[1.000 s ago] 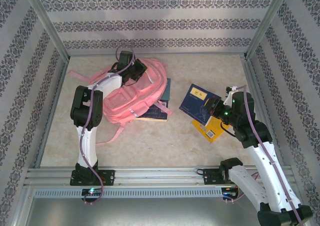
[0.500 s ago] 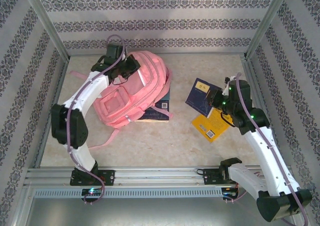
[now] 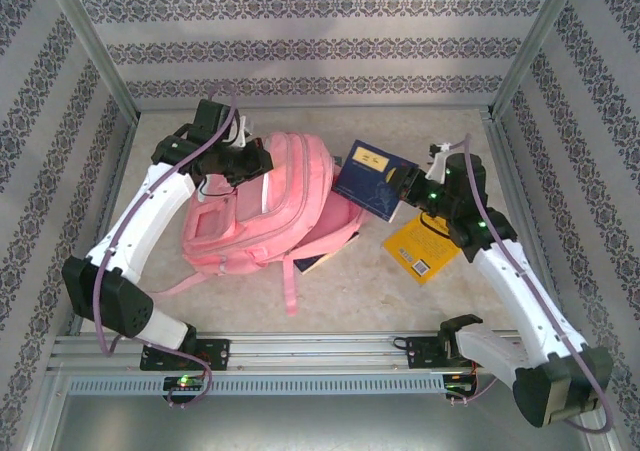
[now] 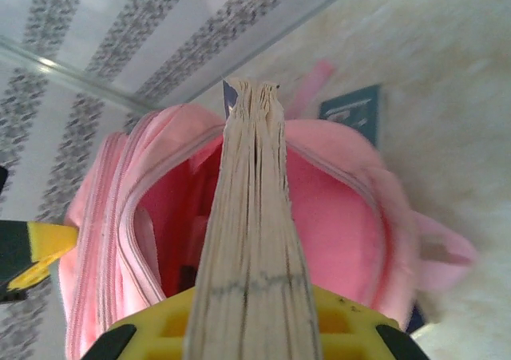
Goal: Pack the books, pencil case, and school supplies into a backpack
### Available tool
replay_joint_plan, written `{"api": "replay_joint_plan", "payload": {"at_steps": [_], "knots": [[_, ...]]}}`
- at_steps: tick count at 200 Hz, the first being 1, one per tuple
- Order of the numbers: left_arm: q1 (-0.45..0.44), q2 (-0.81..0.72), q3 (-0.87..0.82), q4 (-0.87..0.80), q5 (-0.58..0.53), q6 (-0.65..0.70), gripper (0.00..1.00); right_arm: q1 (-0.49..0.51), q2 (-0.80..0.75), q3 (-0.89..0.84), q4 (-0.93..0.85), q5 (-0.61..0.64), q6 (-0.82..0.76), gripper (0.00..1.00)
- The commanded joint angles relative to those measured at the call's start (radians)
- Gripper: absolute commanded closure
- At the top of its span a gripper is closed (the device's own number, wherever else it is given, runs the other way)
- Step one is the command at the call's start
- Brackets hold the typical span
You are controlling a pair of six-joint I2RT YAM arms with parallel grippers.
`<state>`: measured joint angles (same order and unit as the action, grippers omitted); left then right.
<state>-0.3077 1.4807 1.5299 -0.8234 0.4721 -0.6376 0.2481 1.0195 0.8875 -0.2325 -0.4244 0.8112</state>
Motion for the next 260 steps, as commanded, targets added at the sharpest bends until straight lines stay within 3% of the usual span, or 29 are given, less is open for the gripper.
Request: {"api": "replay_joint_plan", "payload": {"at_steps": [1,34,85,92,112,127,143,170,218,260], "knots": [[-0.006,-0.034,-0.004,0.021,0.073,0.039,1.00,0.027,0.051,-0.027,0.145,-0.152,0.136,1.00],[-0.008,-0.026,-0.002,0.019,0.083,0.045,1.00,0.045,0.135,-0.065,0.270,-0.262,0.284,1.00],[-0.008,0.015,0.009,-0.041,0.063,0.049,0.96,0.084,0.260,-0.156,0.777,-0.326,0.609,1.00],[-0.009,0.030,0.039,-0.076,0.046,0.052,0.92,0.082,0.277,-0.163,0.847,-0.322,0.655,1.00],[-0.009,0.056,0.142,-0.180,-0.052,0.073,0.61,0.086,0.323,-0.180,1.026,-0.284,0.753,1.00],[-0.010,0.055,0.203,-0.223,-0.111,0.081,0.48,0.096,0.345,-0.144,1.033,-0.308,0.757,1.00],[-0.020,0.043,0.249,-0.256,-0.163,0.084,0.42,0.109,0.349,-0.108,1.019,-0.314,0.751,1.00],[-0.119,0.062,0.359,-0.336,-0.287,0.128,0.31,0.119,0.352,-0.063,0.988,-0.315,0.749,1.00],[-0.304,0.264,0.606,-0.559,-0.498,0.107,0.30,0.145,0.362,-0.015,0.928,-0.322,0.708,1.00],[-0.370,0.436,0.820,-0.641,-0.535,0.041,0.28,0.156,0.357,0.009,0.882,-0.330,0.676,1.00]]}}
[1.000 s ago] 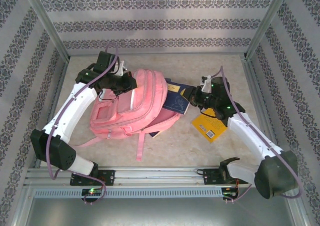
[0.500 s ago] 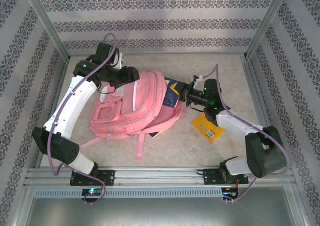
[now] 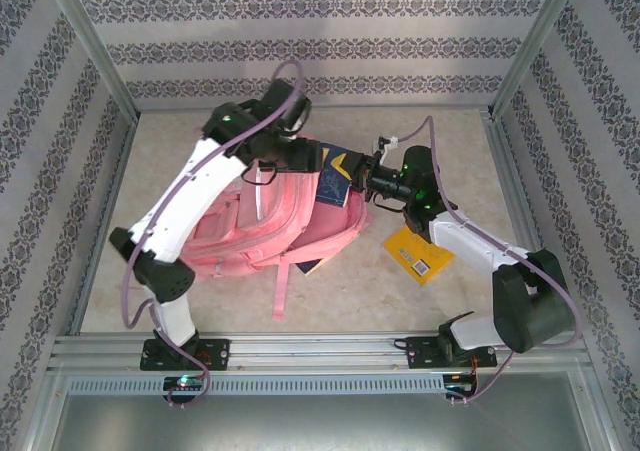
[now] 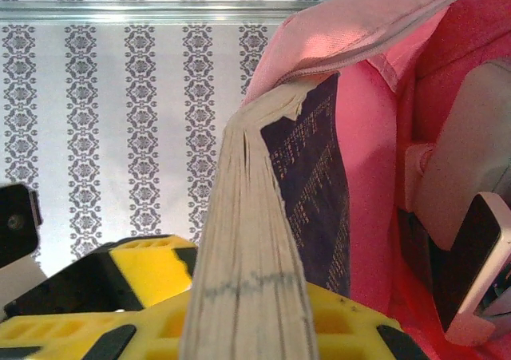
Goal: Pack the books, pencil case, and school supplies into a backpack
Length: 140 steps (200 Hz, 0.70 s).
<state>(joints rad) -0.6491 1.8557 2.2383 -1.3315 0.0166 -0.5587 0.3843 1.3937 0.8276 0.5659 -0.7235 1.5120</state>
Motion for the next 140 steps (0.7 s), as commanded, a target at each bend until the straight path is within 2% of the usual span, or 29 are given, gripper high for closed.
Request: {"api": "replay_joint_plan", "payload": {"at_steps": [1,25,49,68,104,140], "knots": [[-0.030,0.066,0.117,-0.136,-0.081,-0.039,0.28,0.019,-0.017,0.069,0.083,-0.032,-0.025,1.00],[-0.050,0.174,0.260,-0.223,-0.104,-0.068,0.28,0.021,-0.019,0.073,0.072,-0.037,-0.031,1.00],[-0.050,0.200,0.270,-0.235,-0.116,-0.086,0.31,0.021,-0.026,0.071,0.059,-0.040,-0.040,1.00],[-0.050,0.206,0.270,-0.231,-0.114,-0.084,0.37,0.020,-0.032,0.065,0.053,-0.041,-0.042,1.00],[-0.050,0.234,0.267,-0.214,-0.067,-0.071,0.58,0.020,-0.041,0.063,0.052,-0.042,-0.048,1.00],[-0.049,0.241,0.270,-0.189,-0.027,-0.051,0.85,0.018,-0.047,0.063,0.044,-0.048,-0.052,1.00]]}}
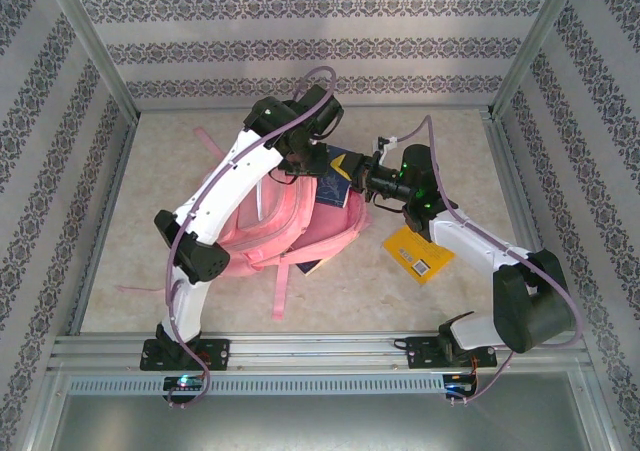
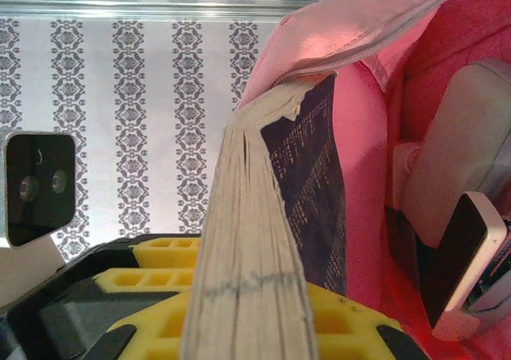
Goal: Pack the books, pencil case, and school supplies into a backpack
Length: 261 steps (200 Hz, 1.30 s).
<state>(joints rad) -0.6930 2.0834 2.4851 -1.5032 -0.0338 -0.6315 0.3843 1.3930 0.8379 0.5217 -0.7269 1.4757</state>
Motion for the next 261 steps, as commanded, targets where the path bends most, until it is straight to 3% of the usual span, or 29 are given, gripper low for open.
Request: {"api": "replay_joint_plan", "payload": {"at_steps": [1,18,82,121,171,205,261], "knots": [[-0.004,0.013,0.023,-0.017,0.025,0.023,0.86,0.017,-0.046,0.052,0.089,-0.045,-0.015,1.00],[-0.004,0.004,0.023,-0.001,0.037,0.040,1.00,0.014,-0.049,0.051,0.080,-0.045,-0.018,1.00],[0.050,-0.164,0.035,-0.002,-0.017,0.123,1.00,-0.059,-0.165,-0.011,-0.261,0.049,-0.174,1.00],[0.052,-0.278,0.017,-0.041,-0.106,0.234,1.00,-0.049,-0.218,0.041,-0.494,0.070,-0.344,1.00],[0.079,-0.371,0.009,-0.074,-0.115,0.287,1.00,0.005,-0.210,0.144,-0.685,0.033,-0.486,1.00],[0.096,-0.378,0.004,-0.083,-0.117,0.304,1.00,0.056,-0.144,0.230,-0.690,0.000,-0.479,1.00],[0.098,-0.363,0.003,-0.027,-0.133,0.266,1.00,0.073,-0.058,0.340,-0.754,-0.008,-0.326,1.00]]}}
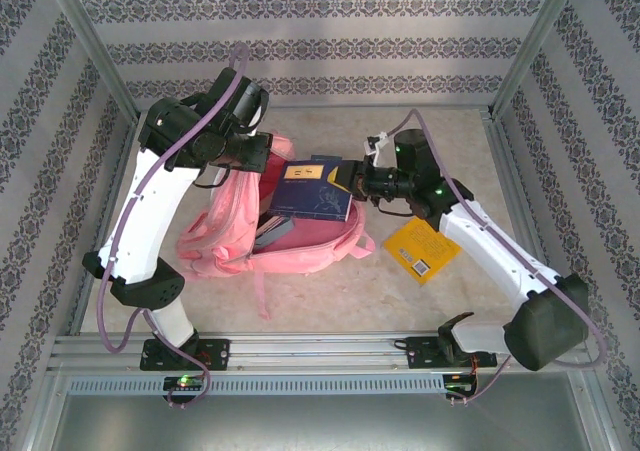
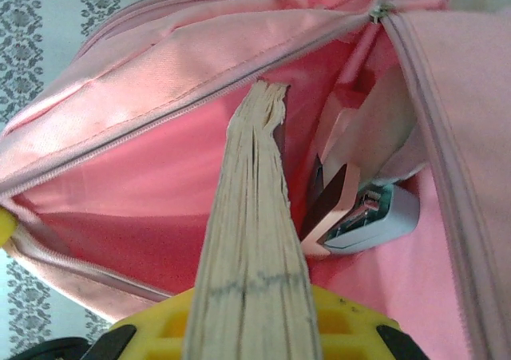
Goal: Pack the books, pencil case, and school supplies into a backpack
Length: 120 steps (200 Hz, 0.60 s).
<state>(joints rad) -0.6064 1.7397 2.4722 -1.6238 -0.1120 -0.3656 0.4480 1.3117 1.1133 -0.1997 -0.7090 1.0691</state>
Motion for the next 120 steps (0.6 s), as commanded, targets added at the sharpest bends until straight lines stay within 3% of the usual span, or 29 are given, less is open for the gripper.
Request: {"api": "replay_joint_plan", "payload": {"at_steps": [1,67,120], "knots": [[0.011,-0.019,0.016,0.096,-0.053,0.000,1.00,0.009,0.025,0.066,-0.032,-0.026,0.086,1.00],[0.011,-0.031,-0.060,0.205,-0.030,0.001,1.00,0.086,0.143,0.127,-0.053,0.062,0.242,1.00],[0.011,-0.055,-0.114,0.269,-0.019,0.006,1.00,0.164,0.204,0.178,-0.077,0.202,0.241,1.00]]}}
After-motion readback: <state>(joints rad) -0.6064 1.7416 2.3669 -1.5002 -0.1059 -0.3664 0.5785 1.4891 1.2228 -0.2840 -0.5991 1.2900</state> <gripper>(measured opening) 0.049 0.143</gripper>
